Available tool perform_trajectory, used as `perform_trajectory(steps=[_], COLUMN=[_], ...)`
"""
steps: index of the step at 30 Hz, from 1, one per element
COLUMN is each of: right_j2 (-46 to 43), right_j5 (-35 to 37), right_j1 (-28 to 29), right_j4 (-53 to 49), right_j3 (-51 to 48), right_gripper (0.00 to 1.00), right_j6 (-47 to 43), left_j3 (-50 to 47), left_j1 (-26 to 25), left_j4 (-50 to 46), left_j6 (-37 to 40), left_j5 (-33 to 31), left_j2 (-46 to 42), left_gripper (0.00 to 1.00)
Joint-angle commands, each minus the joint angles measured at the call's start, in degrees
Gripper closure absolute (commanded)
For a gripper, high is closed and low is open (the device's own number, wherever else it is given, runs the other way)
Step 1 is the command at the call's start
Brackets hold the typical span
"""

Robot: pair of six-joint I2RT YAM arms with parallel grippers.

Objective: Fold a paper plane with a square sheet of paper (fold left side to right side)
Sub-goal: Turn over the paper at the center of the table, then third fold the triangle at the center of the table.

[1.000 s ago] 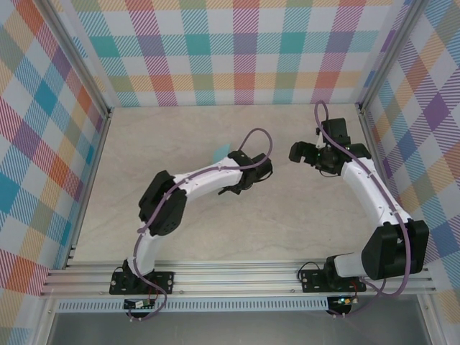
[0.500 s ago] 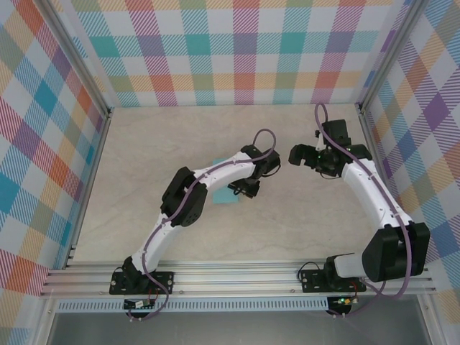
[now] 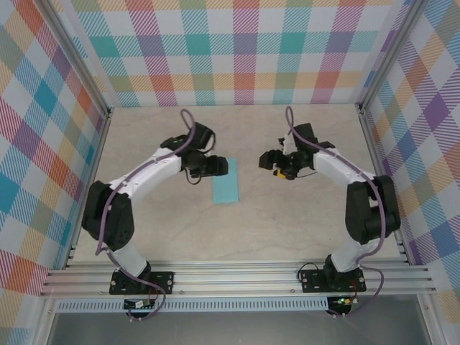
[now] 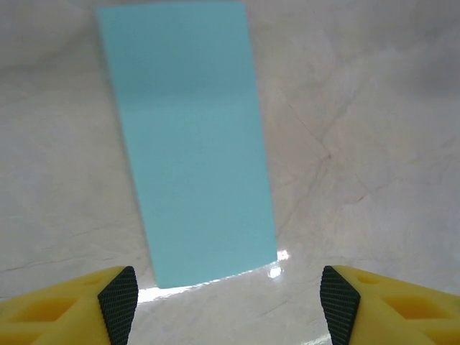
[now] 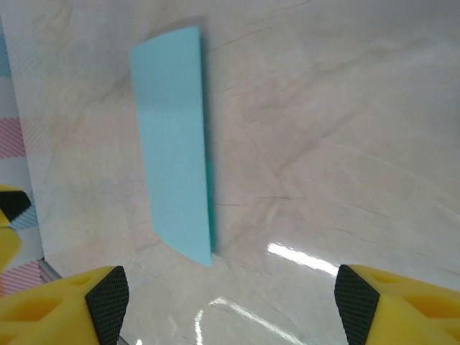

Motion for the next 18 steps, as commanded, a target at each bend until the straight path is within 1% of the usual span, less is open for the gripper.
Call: perform_trajectory(steps=[1, 5, 7, 12, 18], right_j2=[6.48, 15.72, 18.94, 26.56, 32.26], right_j5=[-4.36, -4.68, -5.25, -5.32, -5.94], right_j1=[4.53, 7.7, 8.5, 9.55, 9.62], right_j4=[6.11, 7.94, 8.59, 7.8, 5.84], right_j3=[6.91, 14.98, 17.97, 25.02, 29.98], right_gripper=[0.23, 0.22, 0.22, 0.22, 0.21], right_j6=[1.6, 2.78, 3.06, 3.45, 2.44], left_j3=[-10.79, -18.76, -20.62, -22.08, -21.56], left_j1=[5.54, 9.71, 10.46, 11.13, 11.13], left_j4=[13.82, 25.07, 27.94, 30.99, 31.68], left_j6=[-4.73, -8.89, -9.98, -11.05, -11.36], left_j5=[10.5, 17.21, 18.39, 19.06, 19.53], left_j2=[-2.46, -3.14, -2.19, 1.04, 4.27], left_gripper=[0.29, 0.28, 0.28, 0.3, 0.31])
